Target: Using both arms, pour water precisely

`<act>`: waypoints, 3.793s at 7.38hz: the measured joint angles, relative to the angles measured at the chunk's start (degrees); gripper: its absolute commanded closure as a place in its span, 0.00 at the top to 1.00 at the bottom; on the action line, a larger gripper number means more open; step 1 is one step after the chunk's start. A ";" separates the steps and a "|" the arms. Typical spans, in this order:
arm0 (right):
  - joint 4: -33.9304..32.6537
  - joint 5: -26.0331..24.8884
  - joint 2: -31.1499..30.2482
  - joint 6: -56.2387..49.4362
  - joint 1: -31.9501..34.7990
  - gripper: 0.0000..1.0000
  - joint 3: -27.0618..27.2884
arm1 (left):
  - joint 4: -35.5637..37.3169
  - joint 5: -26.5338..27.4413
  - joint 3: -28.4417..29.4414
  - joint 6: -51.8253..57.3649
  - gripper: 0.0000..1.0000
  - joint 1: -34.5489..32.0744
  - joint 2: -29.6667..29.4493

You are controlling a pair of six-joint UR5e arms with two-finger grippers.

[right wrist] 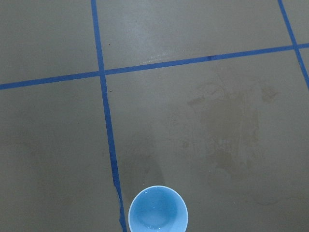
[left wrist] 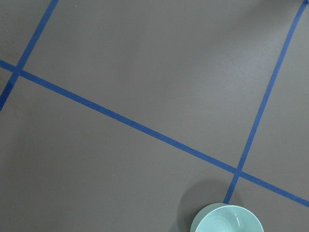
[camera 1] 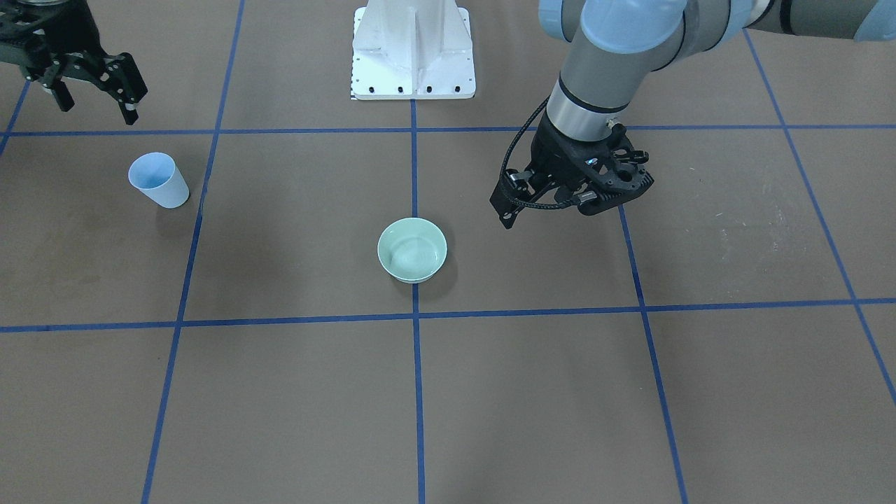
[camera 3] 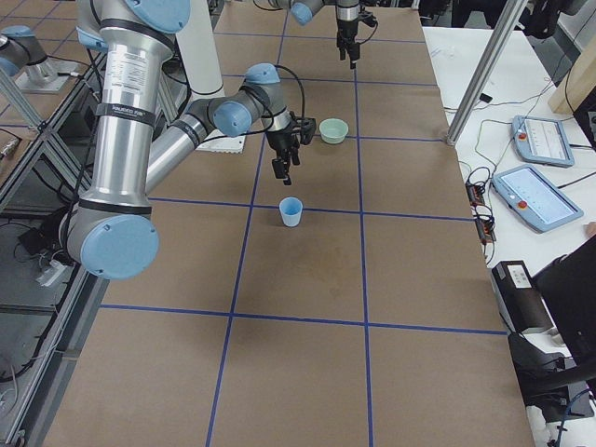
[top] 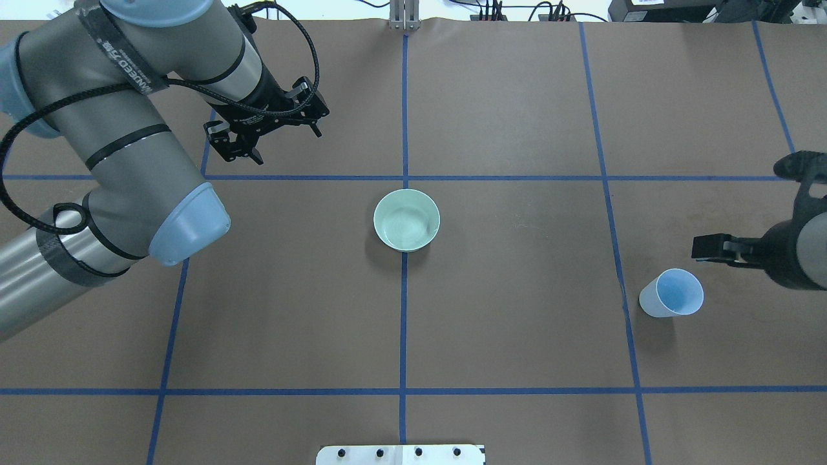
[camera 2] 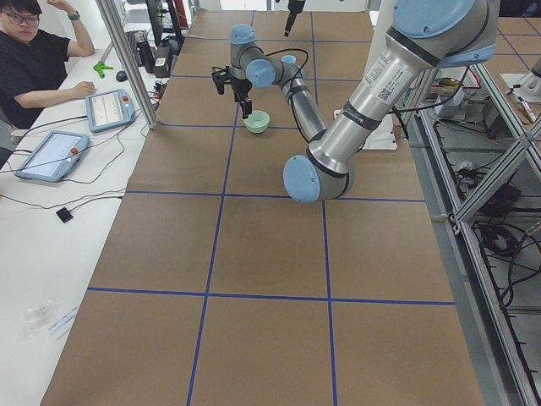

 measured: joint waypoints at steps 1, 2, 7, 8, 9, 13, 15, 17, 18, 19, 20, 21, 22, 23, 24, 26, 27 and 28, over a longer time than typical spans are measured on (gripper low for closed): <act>-0.10 -7.58 -0.78 5.86 -6.95 1.00 0.29 | 0.01 0.02 -1.54 3.67 1.00 -0.26 2.09; -0.12 -13.94 -2.42 10.39 -12.83 1.00 0.36 | 0.00 0.02 -4.18 8.93 1.00 -0.63 5.74; -0.16 -43.76 -8.64 35.76 -37.14 0.99 -5.31 | -0.48 0.09 -9.16 18.80 1.00 -1.58 15.85; -0.14 -47.41 -8.53 38.91 -39.04 0.99 -8.08 | -0.50 0.05 -9.10 19.12 1.00 -1.53 16.24; -0.13 -49.87 -8.36 41.14 -39.99 0.99 -10.31 | -0.52 0.03 -9.03 19.23 1.00 -1.45 16.36; -0.07 -54.98 -5.37 44.64 -40.43 0.99 -18.33 | -0.68 0.10 -8.49 19.69 1.00 -1.05 16.50; 0.03 -55.36 -5.13 44.69 -39.08 0.99 -20.24 | -0.68 0.09 -8.34 19.72 1.00 -0.95 16.54; 0.25 -55.30 -4.78 44.24 -36.79 0.99 -22.24 | -0.68 0.09 -7.99 19.73 1.00 -0.91 16.40; 0.33 -55.27 -4.02 44.12 -35.72 0.99 -23.69 | -0.68 0.10 -7.70 19.71 1.00 -0.91 16.23; 0.40 -55.25 -3.30 44.02 -34.98 0.99 -24.63 | -0.68 0.11 -7.48 19.67 1.00 -0.91 16.20; 0.45 -55.26 -2.71 43.88 -34.63 0.99 -25.07 | -0.68 0.11 -7.25 19.65 1.00 -0.91 16.24; 0.47 -55.30 -2.13 43.71 -34.43 0.99 -25.24 | -0.68 0.11 -7.05 19.64 1.00 -0.91 16.26; 0.48 -55.34 -1.84 43.61 -34.20 0.99 -25.33 | -0.68 0.11 -6.91 19.64 1.00 -0.91 16.27; 0.51 -55.36 -1.74 43.25 -33.74 1.00 -25.34 | -0.68 0.11 -6.83 19.64 1.00 -0.91 16.26; 0.54 -55.49 -1.71 42.61 -33.21 0.99 -25.34 | -0.68 0.11 -6.71 19.62 1.00 -0.91 16.18; 0.57 -55.88 -1.66 41.98 -32.40 0.99 -25.59 | -0.68 0.11 -6.48 19.56 1.00 -0.85 16.02; 0.57 -56.00 -1.62 41.91 -32.17 0.99 -25.99 | -0.73 0.13 -6.33 19.53 1.00 -0.84 15.98; 0.57 -56.05 -1.61 41.86 -32.02 0.99 -26.31 | -0.89 0.24 -6.07 19.49 1.00 -0.82 15.95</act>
